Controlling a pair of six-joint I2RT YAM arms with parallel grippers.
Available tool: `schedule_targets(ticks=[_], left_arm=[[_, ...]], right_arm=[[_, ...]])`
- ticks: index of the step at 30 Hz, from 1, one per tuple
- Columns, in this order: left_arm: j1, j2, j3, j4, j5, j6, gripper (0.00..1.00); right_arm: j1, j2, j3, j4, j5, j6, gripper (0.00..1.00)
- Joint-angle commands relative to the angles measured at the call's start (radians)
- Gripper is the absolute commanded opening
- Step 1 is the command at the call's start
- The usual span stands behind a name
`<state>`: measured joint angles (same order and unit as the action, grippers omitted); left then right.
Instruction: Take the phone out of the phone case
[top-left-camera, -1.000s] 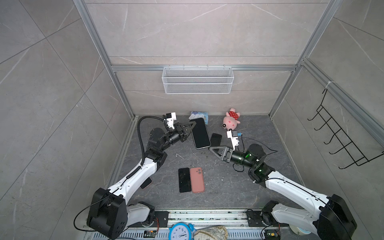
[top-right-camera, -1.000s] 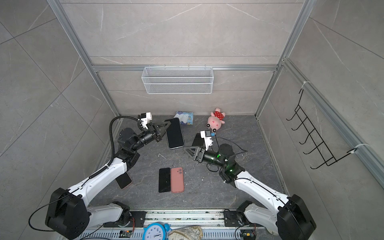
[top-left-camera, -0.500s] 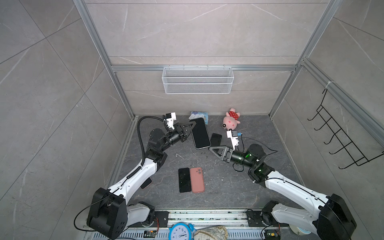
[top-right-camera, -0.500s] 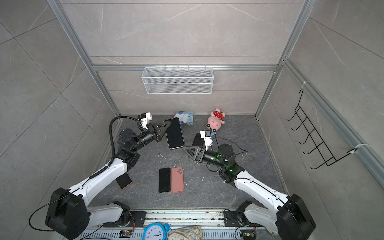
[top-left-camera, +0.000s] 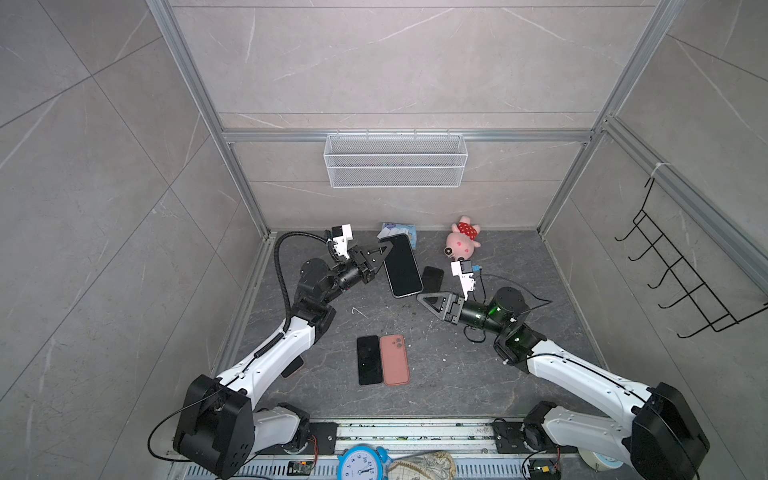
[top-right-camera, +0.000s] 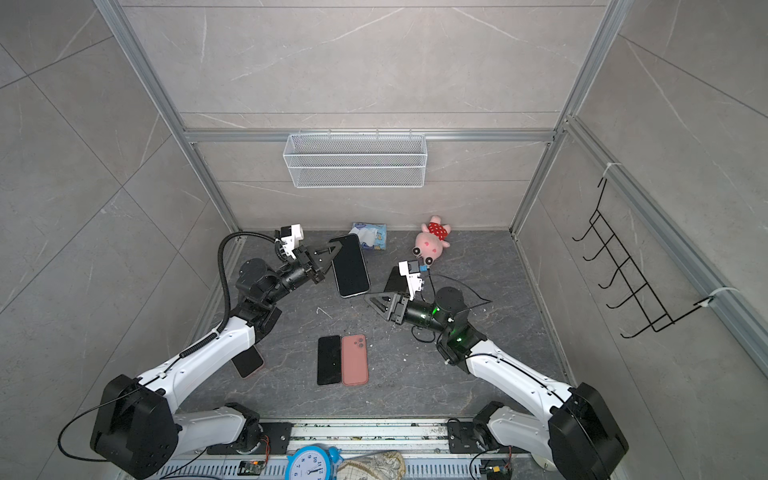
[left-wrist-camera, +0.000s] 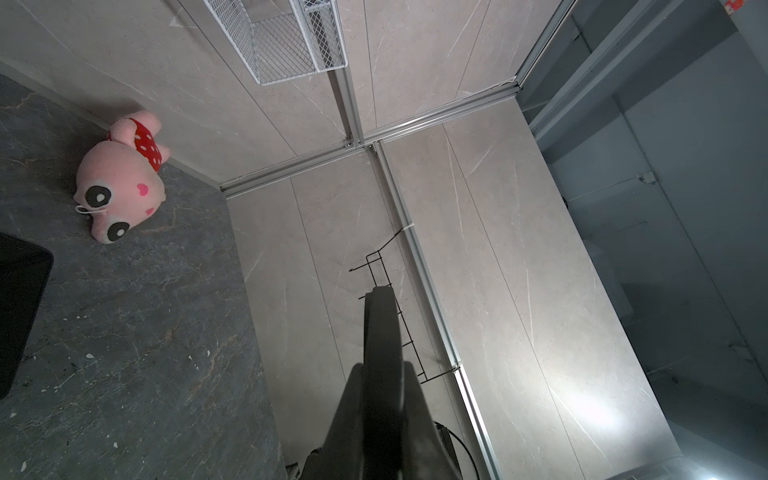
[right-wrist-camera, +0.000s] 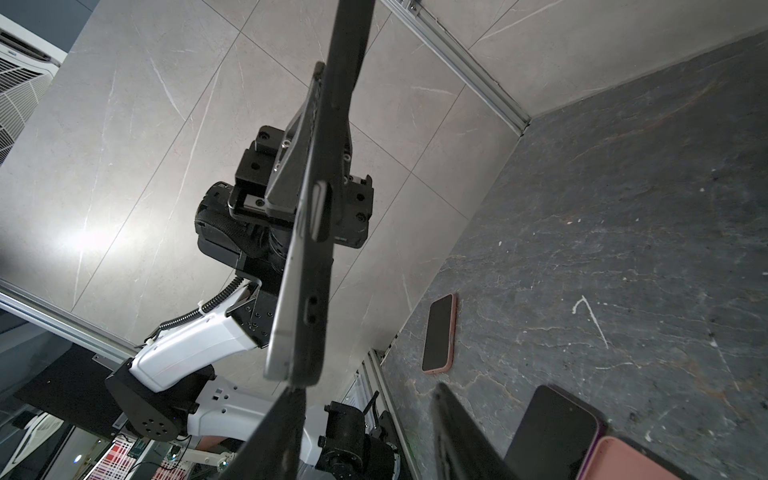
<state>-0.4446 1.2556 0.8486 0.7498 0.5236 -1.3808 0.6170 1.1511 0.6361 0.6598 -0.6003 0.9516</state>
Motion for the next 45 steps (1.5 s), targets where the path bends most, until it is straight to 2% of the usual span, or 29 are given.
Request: schedule_targets(ticks=[1,14,21,28,41,43,45], left_arm=[[-0.008,-0.015,0.005,0.103,0.005,0.014,0.0],[-0.01,-0.017,-0.003,0.132,-0.01,0.01,0.0],[-0.025,-0.035,-0.007,0.139,-0.006,0.052,0.0],[-0.03,-0.031,-0.013,0.192,-0.01,0.022,0.0],[-0.089,-0.027,-0.038,0.219,-0.028,0.008,0.0],[-0.089,-0.025,-0.043,0.199,-0.031,0.009,0.0],[-0.089,-0.016,-0.059,0.195,-0.041,0.003,0.0]], right_arm=[[0.0,0.001,0.013,0.056,-0.006,0.024,0.51],[0.001,0.005,-0.002,0.079,-0.004,0.035,0.51],[0.0,0.028,0.005,0.107,-0.005,0.058,0.51],[-0.001,0.045,0.002,0.115,0.01,0.065,0.51],[-0.042,0.127,0.02,0.214,-0.001,0.139,0.48],[-0.042,0.119,0.013,0.223,-0.003,0.143,0.45],[-0.043,0.115,0.002,0.241,-0.013,0.161,0.32]])
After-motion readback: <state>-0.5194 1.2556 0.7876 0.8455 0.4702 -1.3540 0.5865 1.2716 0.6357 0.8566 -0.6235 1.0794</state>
